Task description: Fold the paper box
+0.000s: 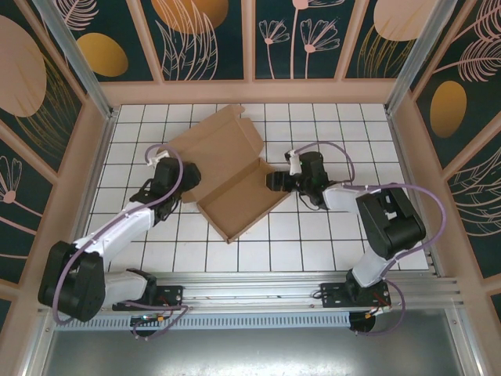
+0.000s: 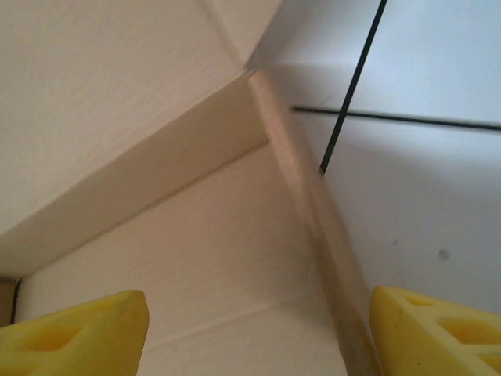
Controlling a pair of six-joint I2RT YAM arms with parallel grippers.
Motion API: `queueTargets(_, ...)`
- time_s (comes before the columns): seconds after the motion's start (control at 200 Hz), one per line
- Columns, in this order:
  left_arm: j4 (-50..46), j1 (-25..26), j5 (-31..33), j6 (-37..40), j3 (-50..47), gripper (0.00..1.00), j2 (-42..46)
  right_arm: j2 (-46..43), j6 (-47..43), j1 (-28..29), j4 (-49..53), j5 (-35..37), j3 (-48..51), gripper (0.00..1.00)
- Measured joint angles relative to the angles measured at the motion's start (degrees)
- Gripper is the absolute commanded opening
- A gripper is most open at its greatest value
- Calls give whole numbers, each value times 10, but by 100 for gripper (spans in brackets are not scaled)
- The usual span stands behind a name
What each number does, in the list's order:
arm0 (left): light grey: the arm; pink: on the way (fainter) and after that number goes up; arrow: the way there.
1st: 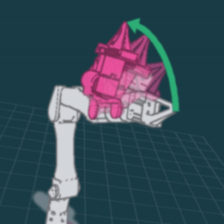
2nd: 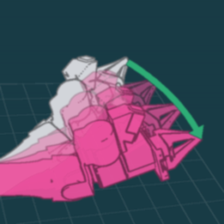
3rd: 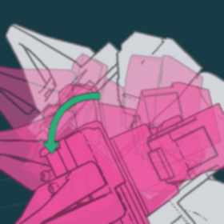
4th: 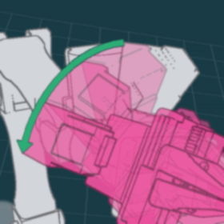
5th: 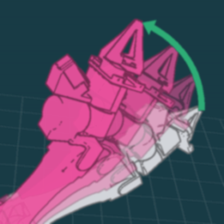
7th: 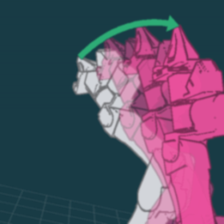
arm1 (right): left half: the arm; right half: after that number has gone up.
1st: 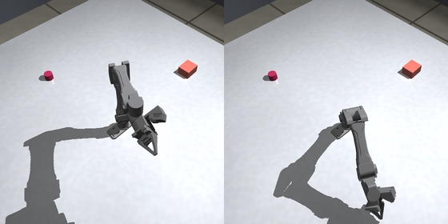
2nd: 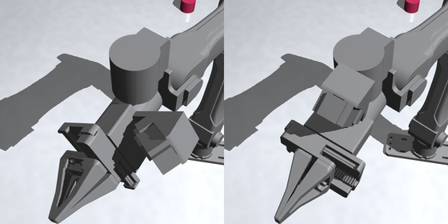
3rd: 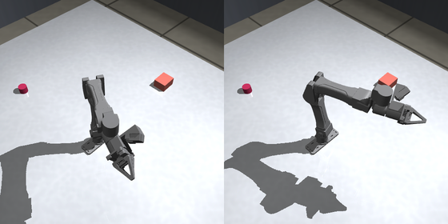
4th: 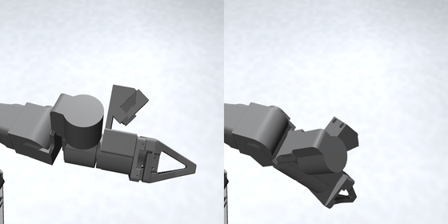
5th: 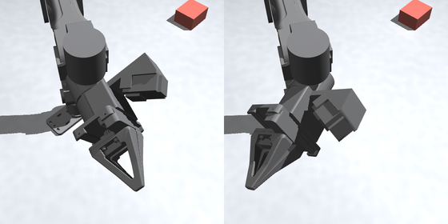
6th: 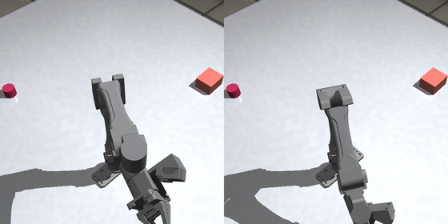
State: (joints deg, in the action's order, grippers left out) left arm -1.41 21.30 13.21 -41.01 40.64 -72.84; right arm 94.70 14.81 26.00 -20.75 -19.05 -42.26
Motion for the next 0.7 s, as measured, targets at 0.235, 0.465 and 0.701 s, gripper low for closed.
queueTargets(0.235,47,-6,-45,42,75,78,-85,-48,11,65,11,48,46,67)
queueTargets(0.465,56,-7,-71,86,114,79,-117,-115,9,110,55,75,78,73)
queueTargets(0.701,78,-6,-92,118,102,78,-107,-171,-26,26,31,70,43,74)
